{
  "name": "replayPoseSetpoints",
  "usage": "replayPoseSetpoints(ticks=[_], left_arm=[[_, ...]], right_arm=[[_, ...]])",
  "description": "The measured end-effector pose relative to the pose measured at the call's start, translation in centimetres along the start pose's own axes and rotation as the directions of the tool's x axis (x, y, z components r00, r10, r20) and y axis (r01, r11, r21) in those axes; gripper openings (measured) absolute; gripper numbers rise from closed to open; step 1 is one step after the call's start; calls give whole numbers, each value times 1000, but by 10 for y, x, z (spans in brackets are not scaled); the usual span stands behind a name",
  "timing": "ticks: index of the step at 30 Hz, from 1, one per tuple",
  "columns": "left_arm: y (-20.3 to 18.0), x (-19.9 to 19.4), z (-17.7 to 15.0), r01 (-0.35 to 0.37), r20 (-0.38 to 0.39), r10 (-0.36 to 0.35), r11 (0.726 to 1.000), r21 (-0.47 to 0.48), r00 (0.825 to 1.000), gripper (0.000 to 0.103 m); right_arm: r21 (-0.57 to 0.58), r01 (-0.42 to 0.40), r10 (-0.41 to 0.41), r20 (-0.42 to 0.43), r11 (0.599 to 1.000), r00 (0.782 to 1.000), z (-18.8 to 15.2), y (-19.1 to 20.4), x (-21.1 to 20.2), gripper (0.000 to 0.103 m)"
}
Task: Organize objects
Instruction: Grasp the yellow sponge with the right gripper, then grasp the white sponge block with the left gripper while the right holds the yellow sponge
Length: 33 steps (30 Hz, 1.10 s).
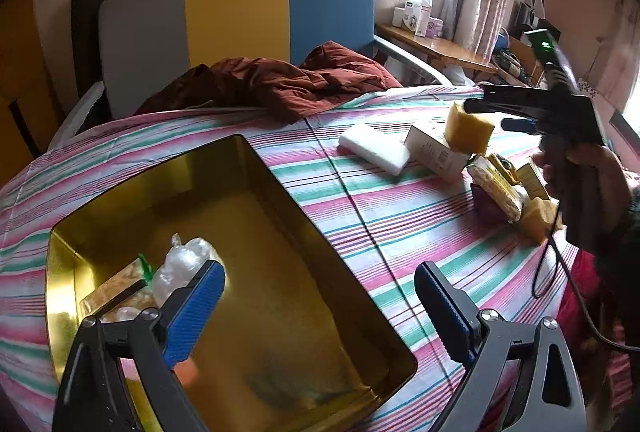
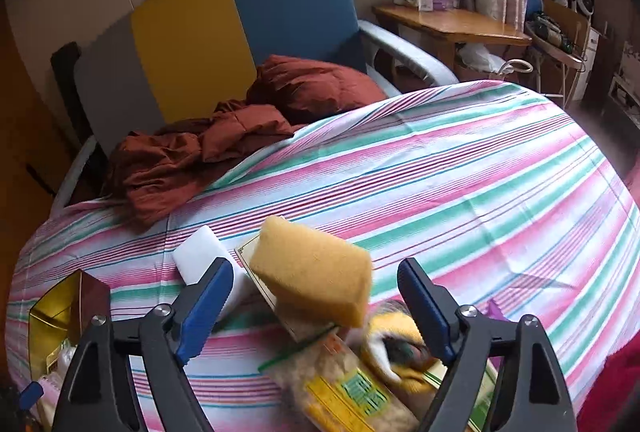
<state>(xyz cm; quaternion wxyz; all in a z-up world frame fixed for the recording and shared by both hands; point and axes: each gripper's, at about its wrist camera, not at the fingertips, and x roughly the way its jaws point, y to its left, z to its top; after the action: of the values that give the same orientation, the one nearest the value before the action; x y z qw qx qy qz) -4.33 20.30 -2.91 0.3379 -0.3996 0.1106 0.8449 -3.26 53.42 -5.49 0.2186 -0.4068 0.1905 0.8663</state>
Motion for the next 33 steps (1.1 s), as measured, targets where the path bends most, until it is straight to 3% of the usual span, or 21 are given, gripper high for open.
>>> replayPoseSetpoints(ticks=[2, 3, 11, 17, 26, 33], left_arm=[[-3, 3, 5, 5, -1, -5, 1000, 6, 1000, 96], [-6, 6, 8, 11, -2, -11, 1000, 9, 1000, 96], [-25, 26, 38, 61, -16, -61, 998, 14, 998, 96], [-39, 61, 75, 110, -57, -113, 992, -55, 992, 96], [-38, 146, 126, 63, -166, -104, 970, -235, 981, 96], [-40, 209, 148, -41, -270, -53, 942, -333, 961, 96]], right_arm=[[-7, -11, 11, -5, 1000, 1000, -2, 1, 8, 81], [-9, -9, 9, -6, 1000, 1000, -4, 0, 12, 60], [84, -85, 78, 80, 993, 994, 0, -28, -7, 59], [102, -140, 121, 174, 985, 977, 5, -34, -28, 59], [87, -201, 179, 213, 976, 961, 9, -35, -41, 59], [77, -238, 216, 222, 968, 951, 10, -36, -43, 59]])
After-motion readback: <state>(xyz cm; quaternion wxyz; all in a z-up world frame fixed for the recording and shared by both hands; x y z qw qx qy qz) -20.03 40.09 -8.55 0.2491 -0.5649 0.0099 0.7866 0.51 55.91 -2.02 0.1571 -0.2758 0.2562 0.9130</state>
